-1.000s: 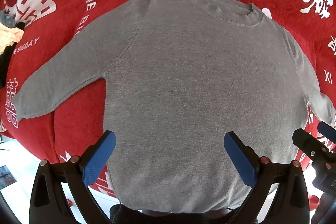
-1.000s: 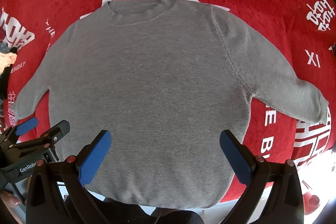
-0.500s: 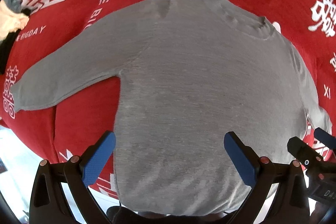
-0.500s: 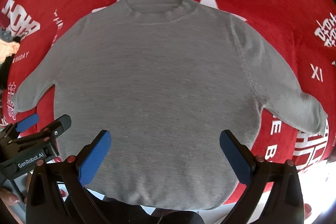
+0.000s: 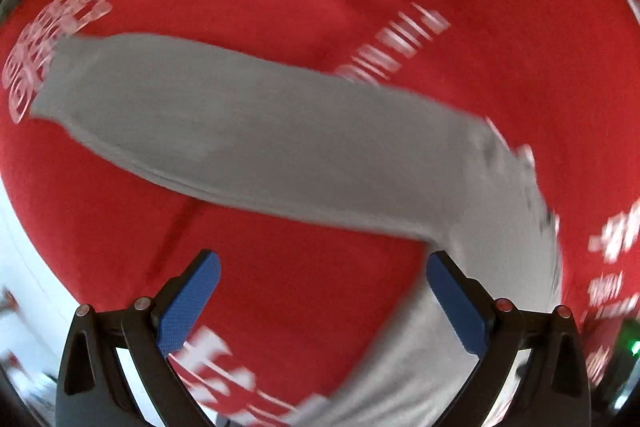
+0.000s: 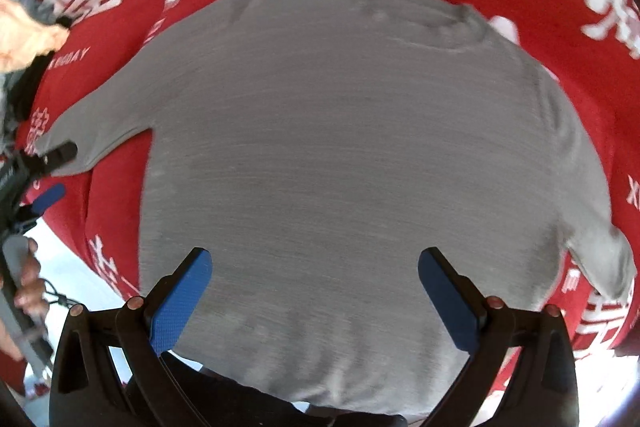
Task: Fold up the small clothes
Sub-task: 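Grasp the sweater side with the left gripper and fold it across the body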
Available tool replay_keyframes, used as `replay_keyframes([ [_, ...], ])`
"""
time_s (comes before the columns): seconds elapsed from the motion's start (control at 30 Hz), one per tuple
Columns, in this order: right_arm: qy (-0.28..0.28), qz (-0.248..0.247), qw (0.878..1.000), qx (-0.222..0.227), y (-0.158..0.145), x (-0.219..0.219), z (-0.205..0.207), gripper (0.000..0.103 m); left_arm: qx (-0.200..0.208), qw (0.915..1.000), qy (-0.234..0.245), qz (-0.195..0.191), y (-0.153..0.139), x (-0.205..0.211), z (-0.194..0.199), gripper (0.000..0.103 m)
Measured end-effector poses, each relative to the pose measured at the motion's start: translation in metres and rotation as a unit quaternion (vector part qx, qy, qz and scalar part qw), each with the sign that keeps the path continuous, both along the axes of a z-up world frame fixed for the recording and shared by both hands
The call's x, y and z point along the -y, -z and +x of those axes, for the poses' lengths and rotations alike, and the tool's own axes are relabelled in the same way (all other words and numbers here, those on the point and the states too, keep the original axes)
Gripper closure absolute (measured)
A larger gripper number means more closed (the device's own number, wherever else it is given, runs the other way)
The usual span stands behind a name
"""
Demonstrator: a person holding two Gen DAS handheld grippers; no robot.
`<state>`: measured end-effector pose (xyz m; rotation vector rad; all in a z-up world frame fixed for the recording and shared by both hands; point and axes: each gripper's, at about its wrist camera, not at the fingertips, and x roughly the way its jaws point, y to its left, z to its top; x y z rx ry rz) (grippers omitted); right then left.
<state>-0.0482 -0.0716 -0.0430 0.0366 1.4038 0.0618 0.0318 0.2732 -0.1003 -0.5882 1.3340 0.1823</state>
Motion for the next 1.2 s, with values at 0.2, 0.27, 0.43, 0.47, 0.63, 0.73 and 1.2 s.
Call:
replay_keyframes([
  [0.2,-0.053,0.012,0.999,-0.003,0.027,-0.048,0.009,0.0,0.008,0.9907,-0.092,-0.1,0.051,-0.068,-0.018,0.0],
  [0.27,-0.062,0.01,0.998,-0.009,0.037,-0.059,0.011,0.0,0.016,0.9833,-0.115,-0.14,0.064,-0.078,-0.022,0.0],
  [0.43,-0.072,0.011,0.997,-0.024,0.052,-0.073,0.008,0.0,0.055,0.9715,-0.13,-0.19,0.074,-0.088,-0.017,0.0],
  [0.47,-0.073,0.01,0.997,-0.026,0.054,-0.074,0.006,0.0,0.057,0.9718,-0.126,-0.191,0.075,-0.089,-0.013,0.0],
  [0.63,-0.076,0.004,0.997,-0.033,0.059,-0.082,0.004,0.0,0.079,0.9681,-0.125,-0.202,0.075,-0.088,-0.001,0.0],
  [0.73,-0.079,0.002,0.996,-0.032,0.063,-0.088,0.008,0.0,0.122,0.9606,-0.14,-0.207,0.064,-0.092,0.006,0.0],
  [1.2,-0.073,0.024,0.997,-0.025,0.045,-0.08,0.007,0.0,0.133,0.9869,-0.084,-0.036,0.036,-0.08,0.022,0.092],
])
